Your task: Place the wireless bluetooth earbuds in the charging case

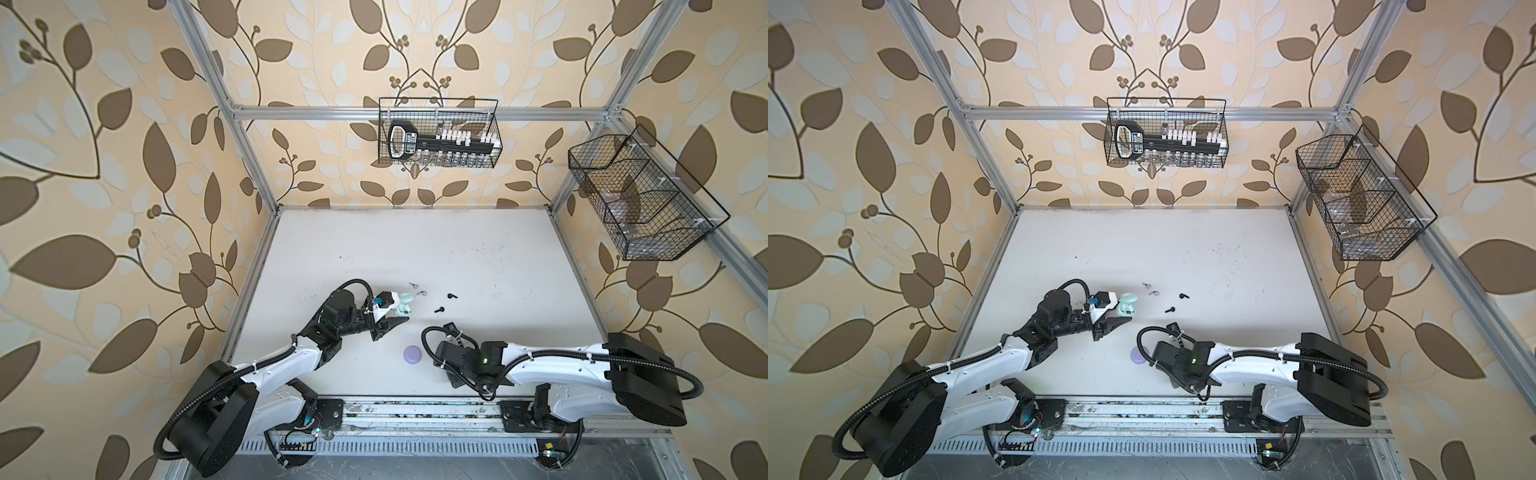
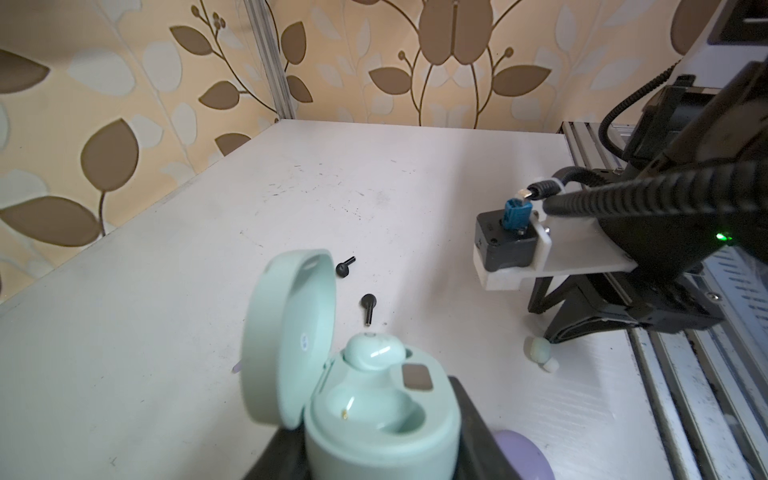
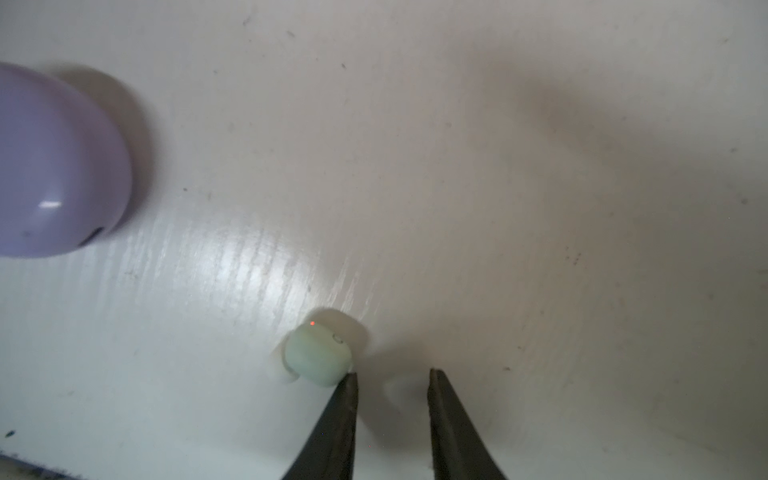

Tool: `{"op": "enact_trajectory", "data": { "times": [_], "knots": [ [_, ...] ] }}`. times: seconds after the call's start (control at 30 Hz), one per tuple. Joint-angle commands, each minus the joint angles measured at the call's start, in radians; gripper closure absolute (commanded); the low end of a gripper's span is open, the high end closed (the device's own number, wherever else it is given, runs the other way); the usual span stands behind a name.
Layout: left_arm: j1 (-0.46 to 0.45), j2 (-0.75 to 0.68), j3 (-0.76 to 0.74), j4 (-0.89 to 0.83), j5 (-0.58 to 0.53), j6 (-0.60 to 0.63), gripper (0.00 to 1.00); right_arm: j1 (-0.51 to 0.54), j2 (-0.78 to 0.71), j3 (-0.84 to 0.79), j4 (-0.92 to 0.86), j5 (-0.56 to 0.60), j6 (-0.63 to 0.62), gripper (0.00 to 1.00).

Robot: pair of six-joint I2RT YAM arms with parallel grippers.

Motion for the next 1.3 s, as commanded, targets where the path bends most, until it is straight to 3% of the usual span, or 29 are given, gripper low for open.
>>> {"op": "enact_trajectory", "data": {
  "times": [0.0,0.27,0.6,0.8,0.97,1.07,1.27],
  "knots": [
    [0.015,-0.021,-0.007,0.048,-0.005,-0.001,1.00,-0.031,0.037,-0.012,0.001,-0.014,-0.012,0.70],
    [0.021,-0.028,-0.013,0.053,-0.008,-0.004,1.00,-0.067,0.072,0.009,0.050,-0.038,-0.043,0.71],
    [0.024,-0.047,-0.023,0.055,-0.013,-0.007,1.00,-0.103,0.013,0.056,-0.050,-0.001,-0.075,0.71],
    [0.027,-0.050,-0.029,0.070,-0.015,-0.016,1.00,-0.079,-0.074,0.052,-0.066,-0.011,0.001,0.55],
    [0.030,-0.054,-0.033,0.078,-0.012,-0.022,1.00,-0.042,-0.099,-0.007,0.067,-0.117,0.105,0.45],
    [0.032,-0.066,-0.038,0.079,-0.010,-0.027,1.00,-0.038,-0.111,-0.056,0.169,-0.182,0.160,0.43],
    [0.034,-0.079,-0.047,0.088,-0.008,-0.030,1.00,-0.055,-0.090,-0.055,0.177,-0.176,0.188,0.44]
  ]
}}
